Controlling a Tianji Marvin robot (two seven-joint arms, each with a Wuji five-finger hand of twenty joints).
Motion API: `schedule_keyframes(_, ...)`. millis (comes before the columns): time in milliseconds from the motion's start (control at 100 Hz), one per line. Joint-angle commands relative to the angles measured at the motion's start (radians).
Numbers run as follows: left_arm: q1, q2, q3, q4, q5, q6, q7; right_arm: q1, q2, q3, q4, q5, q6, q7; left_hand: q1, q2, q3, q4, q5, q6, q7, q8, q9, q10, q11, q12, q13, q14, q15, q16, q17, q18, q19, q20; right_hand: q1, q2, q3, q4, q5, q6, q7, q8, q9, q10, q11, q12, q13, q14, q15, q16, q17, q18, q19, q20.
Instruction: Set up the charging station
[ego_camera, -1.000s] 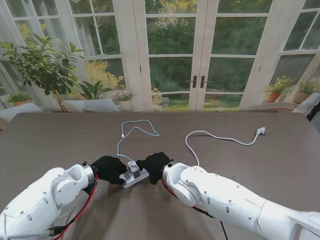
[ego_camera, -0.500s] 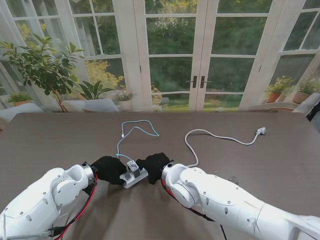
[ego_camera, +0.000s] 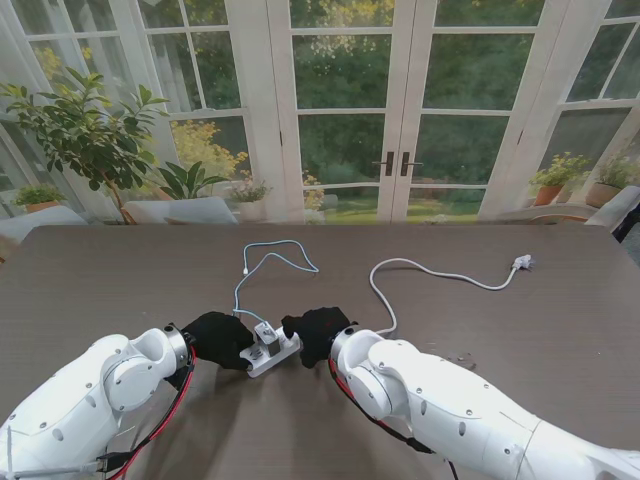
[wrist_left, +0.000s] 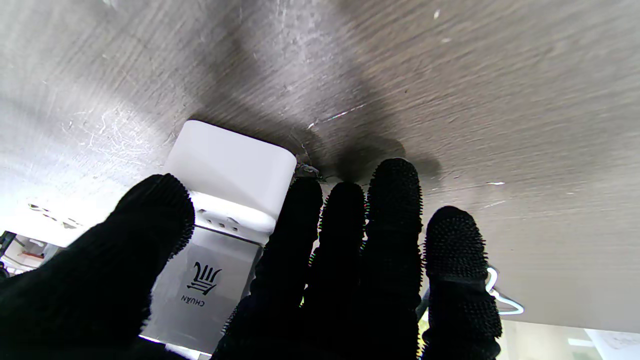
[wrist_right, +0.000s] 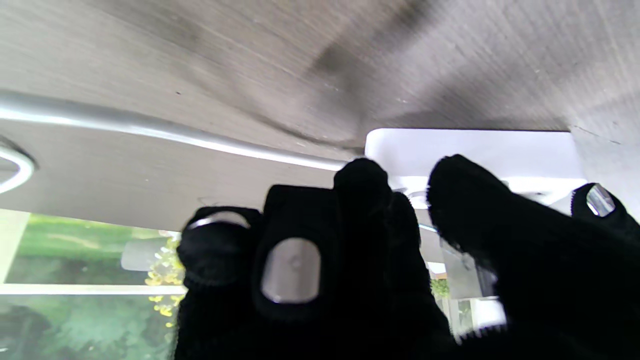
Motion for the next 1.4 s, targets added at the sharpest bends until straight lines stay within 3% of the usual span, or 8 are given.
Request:
schedule_keyframes(0, 0.031, 0.003, 0.017, 0.034, 0.009, -0.003, -0.047, -0.024, 0.010, 0.003, -0.002, -0.003, 0.011, 0.018, 0.031, -0.020, 0.020, 0.036, 0.041, -0.119, 0.031, 0.009, 0.082, -0.042, 0.057, -0.011, 0.007, -0.005, 0.019, 0.012, -0.002, -0.001, 0.036, 0.013, -0.020, 0.018, 0.001, 0.029, 0.049, 0.040, -0.257, 0.023, -0.009, 0.017, -0.008, -0.016, 0.036, 0.031, -0.013, -0.565, -0.006, 0.006, 0.031, 0.016)
schedule_keyframes(240, 0.035, 0.004, 0.008, 0.026, 0.019, -0.003, -0.052, -0.047, 0.016, 0.054, -0.045, 0.000, 0.028, 0.025, 0.029, -0.021, 0.019, 0.036, 0.035, -0.119, 0.025, 0.007, 0.072, -0.040, 0.030, -0.031, -0.007, -0.003, 0.001, 0.004, -0.013, -0.002, 0.026, 0.010, -0.071, 0.095, -0.053, 0.086, 0.043, 0.025, -0.258, 0.017, -0.039, 0.035, -0.054, -0.072, 0.034, 0.050, -0.077, -0.592, -0.032, 0.023, -0.008, 0.005)
schedule_keyframes(450, 0.059, 0.007, -0.033, -0.007, 0.041, 0.003, -0.064, -0.054, 0.013, 0.075, -0.052, 0.008, 0.035, 0.015, 0.026, -0.019, 0.009, 0.036, 0.025, -0.116, 0.002, -0.006, 0.068, -0.038, -0.007, -0.071, -0.039, 0.012, -0.070, -0.028, -0.041, 0.003, -0.023, -0.008, -0.115, 0.183, -0.113, 0.170, 0.040, 0.011, -0.262, 0.013, -0.077, 0.056, -0.110, -0.156, 0.032, 0.079, -0.196, -0.636, -0.070, 0.046, -0.067, -0.010)
schedule_keyframes(820, 0.113, 0.007, -0.115, -0.086, 0.073, 0.012, -0.081, -0.057, 0.013, 0.088, -0.051, 0.011, 0.041, 0.012, 0.018, -0.019, -0.007, 0.037, 0.019, -0.118, -0.030, -0.022, 0.070, -0.041, -0.040, -0.114, -0.055, 0.019, -0.128, -0.058, -0.059, 0.005, -0.058, -0.021, -0.127, 0.197, -0.137, 0.172, 0.044, -0.003, -0.267, 0.011, -0.111, 0.069, -0.150, -0.204, 0.029, 0.091, -0.273, -0.655, -0.096, 0.056, -0.096, -0.015)
schedule_keyframes(1140, 0.239, 0.002, -0.260, -0.241, 0.121, 0.029, -0.094, -0.080, 0.010, 0.131, -0.065, 0.019, 0.057, -0.010, 0.009, -0.021, -0.022, 0.037, 0.023, -0.127, -0.030, -0.020, 0.078, -0.046, -0.039, -0.117, -0.053, 0.017, -0.133, -0.060, -0.053, 0.007, -0.057, -0.020, -0.176, 0.216, -0.210, 0.161, 0.067, -0.038, -0.266, 0.015, -0.189, 0.099, -0.253, -0.288, -0.043, 0.118, -0.425, -0.688, -0.160, 0.085, -0.191, -0.046)
schedule_keyframes(1390, 0.330, -0.014, -0.362, -0.366, 0.147, 0.073, -0.042, -0.103, 0.010, 0.175, -0.088, 0.021, 0.072, -0.026, -0.002, -0.009, -0.046, 0.038, 0.015, -0.132, -0.038, -0.022, 0.075, -0.051, -0.056, -0.130, -0.071, 0.022, -0.153, -0.066, -0.060, 0.007, -0.070, -0.024, -0.214, 0.223, -0.273, 0.155, 0.097, -0.057, -0.280, 0.040, -0.254, 0.114, -0.324, -0.361, -0.140, 0.137, -0.594, -0.742, -0.226, 0.109, -0.295, -0.082)
